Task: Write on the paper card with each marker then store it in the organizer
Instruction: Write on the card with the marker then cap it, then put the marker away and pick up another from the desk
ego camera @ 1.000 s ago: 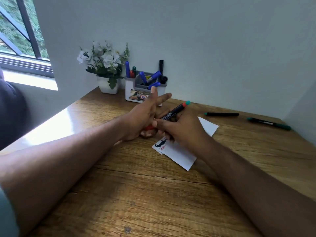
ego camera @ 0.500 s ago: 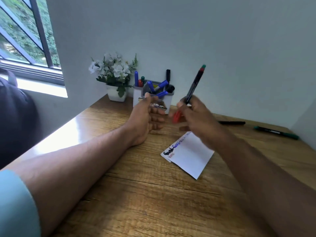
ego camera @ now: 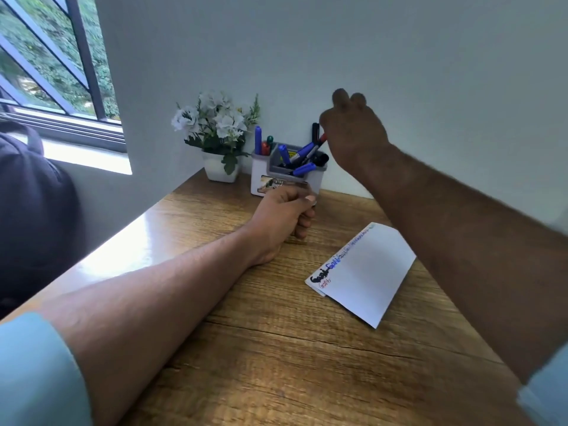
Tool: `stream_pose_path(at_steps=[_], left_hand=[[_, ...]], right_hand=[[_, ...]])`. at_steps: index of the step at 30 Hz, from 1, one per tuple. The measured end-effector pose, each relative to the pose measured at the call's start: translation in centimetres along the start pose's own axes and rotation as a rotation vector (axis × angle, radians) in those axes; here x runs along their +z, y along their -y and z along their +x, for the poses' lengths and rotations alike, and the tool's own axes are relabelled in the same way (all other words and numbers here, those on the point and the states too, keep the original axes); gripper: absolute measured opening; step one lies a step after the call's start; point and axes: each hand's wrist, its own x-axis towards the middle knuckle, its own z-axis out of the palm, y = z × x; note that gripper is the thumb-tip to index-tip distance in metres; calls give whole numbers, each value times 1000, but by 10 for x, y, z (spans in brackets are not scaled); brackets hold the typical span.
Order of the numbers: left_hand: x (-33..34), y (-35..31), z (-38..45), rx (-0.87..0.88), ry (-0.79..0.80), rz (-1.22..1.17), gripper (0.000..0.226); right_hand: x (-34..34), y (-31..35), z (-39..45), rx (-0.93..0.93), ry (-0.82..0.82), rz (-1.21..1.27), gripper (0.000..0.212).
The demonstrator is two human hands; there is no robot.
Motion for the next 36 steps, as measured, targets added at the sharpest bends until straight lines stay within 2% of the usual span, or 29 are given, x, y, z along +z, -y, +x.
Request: stream_pose_path(at_steps=[3,5,9,11,13,15,17,19,20,21,25,30,36], left_hand=[[0,0,0,4,3,15,19],[0,0,-1,4,5,23,20],[0,-1,-1,2,22,53,20],[0,0,-1,5,38,74,19],[-1,1,-1,7,63,106,18],[-3,1,0,15,78,152,16],[-6,0,-1,37,82,209,16],[-1,2,-1,67,112,311,16],[7,3,-3,78,130,372,15],[5,4,-4,99,131,434,14],[4,5,-6,158,140,583,16],[6,4,-7,185,177,675,20],[6,4,-9,193,191,692,21]], right_hand=[[9,12,1,-82,108,326,70],[13,17,-5,-75,148,454,82],[23,4,-21,43,-107,722,82],[32,-14,-37,108,-218,790,63],[44,-40,-61,180,-257,782,42],[57,-70,-85,220,-176,683,33],[66,-96,-107,219,83,451,29],[75,-120,-127,256,378,218,38],[82,-130,-137,267,475,150,44],[92,-132,-140,264,505,140,47],[106,-131,-129,256,475,116,44],[101,-125,-120,263,439,35,24],[95,-125,-122,267,399,33,17]])
